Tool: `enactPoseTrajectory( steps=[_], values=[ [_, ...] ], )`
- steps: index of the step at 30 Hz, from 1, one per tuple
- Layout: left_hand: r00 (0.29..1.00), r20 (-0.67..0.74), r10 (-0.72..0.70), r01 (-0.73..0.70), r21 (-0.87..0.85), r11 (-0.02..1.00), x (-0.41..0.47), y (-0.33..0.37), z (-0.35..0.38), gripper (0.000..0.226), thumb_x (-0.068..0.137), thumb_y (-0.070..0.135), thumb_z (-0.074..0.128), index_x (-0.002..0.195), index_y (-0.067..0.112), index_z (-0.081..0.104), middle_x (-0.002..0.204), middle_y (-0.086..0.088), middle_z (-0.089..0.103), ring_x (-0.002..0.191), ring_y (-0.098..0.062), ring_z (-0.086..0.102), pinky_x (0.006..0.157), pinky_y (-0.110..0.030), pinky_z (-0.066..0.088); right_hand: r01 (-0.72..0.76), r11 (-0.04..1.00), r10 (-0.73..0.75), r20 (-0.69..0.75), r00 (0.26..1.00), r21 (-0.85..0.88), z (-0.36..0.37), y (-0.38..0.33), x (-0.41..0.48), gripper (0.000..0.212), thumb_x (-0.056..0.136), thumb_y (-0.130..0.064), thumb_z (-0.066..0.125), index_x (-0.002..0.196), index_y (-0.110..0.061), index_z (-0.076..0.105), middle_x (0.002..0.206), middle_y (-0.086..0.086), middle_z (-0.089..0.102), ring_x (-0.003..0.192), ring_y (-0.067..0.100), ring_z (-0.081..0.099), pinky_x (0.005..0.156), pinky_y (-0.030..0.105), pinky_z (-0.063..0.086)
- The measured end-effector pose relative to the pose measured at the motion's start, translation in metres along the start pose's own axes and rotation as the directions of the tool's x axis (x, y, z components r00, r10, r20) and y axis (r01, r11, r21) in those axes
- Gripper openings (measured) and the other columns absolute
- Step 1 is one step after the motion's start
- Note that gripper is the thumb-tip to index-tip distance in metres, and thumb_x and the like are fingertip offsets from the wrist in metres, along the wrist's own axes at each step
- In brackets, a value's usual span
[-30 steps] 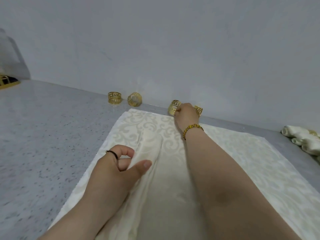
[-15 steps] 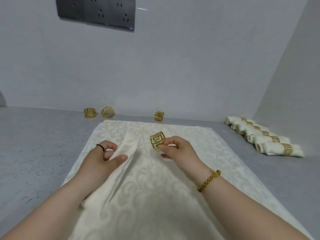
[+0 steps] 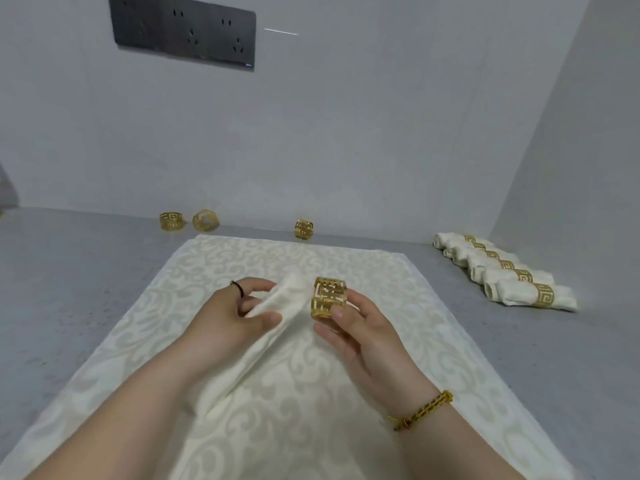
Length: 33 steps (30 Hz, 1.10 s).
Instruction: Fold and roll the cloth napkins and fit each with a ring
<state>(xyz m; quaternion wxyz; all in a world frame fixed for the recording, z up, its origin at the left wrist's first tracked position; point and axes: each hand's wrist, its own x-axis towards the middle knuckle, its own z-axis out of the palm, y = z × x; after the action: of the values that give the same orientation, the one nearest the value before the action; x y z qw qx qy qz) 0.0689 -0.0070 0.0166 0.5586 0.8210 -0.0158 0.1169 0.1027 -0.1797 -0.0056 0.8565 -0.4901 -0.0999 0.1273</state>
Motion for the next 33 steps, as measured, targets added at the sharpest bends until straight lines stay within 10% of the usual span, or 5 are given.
enactPoseTrajectory(
  steps=[22,33],
  values=[
    [0.988,0.127,0.092,-0.098,0.048,0.994,-0.003,-0.014,0.015,0.033,0.077,0.002,0.067,0.073,0.035,0.067,0.066,0.027,0.067,0.066,0.010,0.059,0.061,0.001,0.040,0.101,0.797,-0.003,0.163,0.987,-0.596,-0.001,-0.011,-0.002,0.027,0.078,0.002,0.063,0.088,-0.023,0.059,0.088,-0.007,0.063,0.068,0.003,0.063,0.071,0.016,0.052],
    [0.992,0.117,0.034,-0.051,0.147,0.988,0.000,-0.021,0.017,0.032,0.074,0.014,0.072,0.081,0.035,0.049,0.073,0.004,0.068,0.058,-0.001,0.054,0.057,-0.008,0.038,-0.108,0.851,0.180,0.092,0.979,-0.514,-0.007,-0.011,0.004,0.014,0.088,-0.007,0.053,0.083,-0.008,0.065,0.078,0.006,0.066,0.067,0.008,0.063,0.072,0.019,0.054]
  ],
)
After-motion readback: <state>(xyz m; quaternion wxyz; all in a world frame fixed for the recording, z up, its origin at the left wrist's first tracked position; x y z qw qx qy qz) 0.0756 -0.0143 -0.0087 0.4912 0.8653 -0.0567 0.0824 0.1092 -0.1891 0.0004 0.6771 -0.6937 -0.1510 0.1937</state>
